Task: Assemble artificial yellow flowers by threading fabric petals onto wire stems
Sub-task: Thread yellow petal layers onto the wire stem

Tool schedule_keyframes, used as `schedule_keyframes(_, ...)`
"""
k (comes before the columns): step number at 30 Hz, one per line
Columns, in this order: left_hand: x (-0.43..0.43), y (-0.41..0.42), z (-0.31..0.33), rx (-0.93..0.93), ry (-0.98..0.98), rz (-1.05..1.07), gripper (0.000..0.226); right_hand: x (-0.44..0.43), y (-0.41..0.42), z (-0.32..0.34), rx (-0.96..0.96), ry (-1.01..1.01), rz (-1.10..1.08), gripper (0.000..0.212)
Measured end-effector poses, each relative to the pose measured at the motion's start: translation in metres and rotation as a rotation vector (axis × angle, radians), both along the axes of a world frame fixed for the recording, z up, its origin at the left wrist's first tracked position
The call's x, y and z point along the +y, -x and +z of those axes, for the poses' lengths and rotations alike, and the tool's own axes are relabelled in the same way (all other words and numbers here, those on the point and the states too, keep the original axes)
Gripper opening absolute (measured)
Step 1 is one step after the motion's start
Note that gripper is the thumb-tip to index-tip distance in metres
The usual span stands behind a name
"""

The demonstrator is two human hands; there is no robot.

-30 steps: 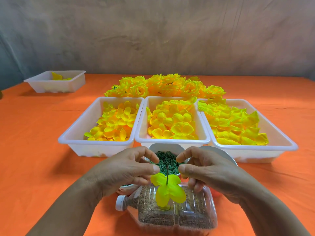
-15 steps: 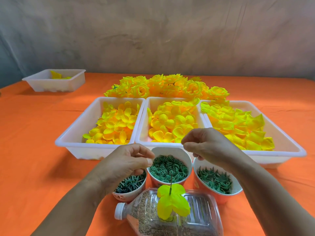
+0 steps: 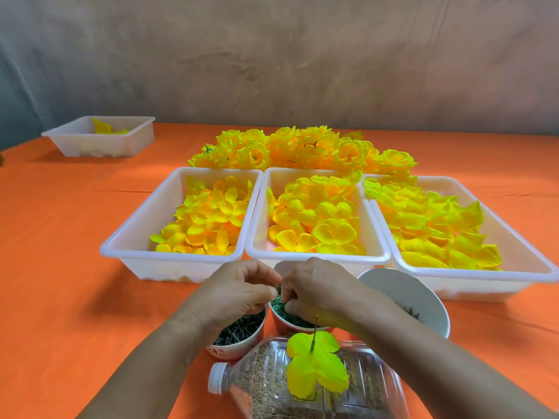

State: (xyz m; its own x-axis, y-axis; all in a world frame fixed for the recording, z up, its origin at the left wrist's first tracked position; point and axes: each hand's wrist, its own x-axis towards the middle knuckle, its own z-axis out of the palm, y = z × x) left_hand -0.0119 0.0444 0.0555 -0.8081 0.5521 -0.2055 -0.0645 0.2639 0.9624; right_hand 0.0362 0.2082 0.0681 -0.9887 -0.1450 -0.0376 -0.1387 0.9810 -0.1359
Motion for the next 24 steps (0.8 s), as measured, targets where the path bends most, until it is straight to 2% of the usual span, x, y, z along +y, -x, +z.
schedule_keyframes(4, 0.001, -0.001, -0.001, -0.008, -0.009, 0.022, 0.023, -0.003, 0.002, -0.009, 0.031, 0.013, -0.043, 0.018)
schedule_keyframes(7, 0.0, -0.002, 0.0, -0.013, -0.009, 0.02, 0.023, 0.0, 0.001, -0.01, 0.043, 0.124, -0.067, 0.02)
schedule_keyframes(9, -0.002, -0.005, 0.003, 0.013, 0.001, 0.013, 0.017, 0.005, -0.003, -0.006, 0.054, 0.252, -0.096, 0.022)
schedule_keyframes(11, -0.002, -0.01, 0.008, 0.079, 0.005, 0.016, 0.01, 0.01, -0.009, 0.0, 0.046, 0.421, -0.184, 0.01)
schedule_keyframes(14, -0.005, -0.02, 0.018, 0.162, -0.058, -0.022, 0.02, 0.015, -0.021, 0.009, -0.009, 0.775, -0.291, 0.007)
schedule_keyframes(18, -0.011, -0.039, 0.03, 0.113, -0.223, -0.212, 0.03, 0.018, -0.039, 0.014, -0.037, 0.994, -0.298, 0.009)
schedule_keyframes(21, -0.014, -0.052, 0.036, 0.042, -0.339, -0.359, 0.027, 0.019, -0.054, 0.021, -0.053, 1.16, -0.236, 0.003)
schedule_keyframes(24, -0.014, -0.059, 0.04, 0.016, -0.368, -0.444, 0.024, 0.02, -0.07, 0.034, -0.063, 1.342, -0.172, 0.006)
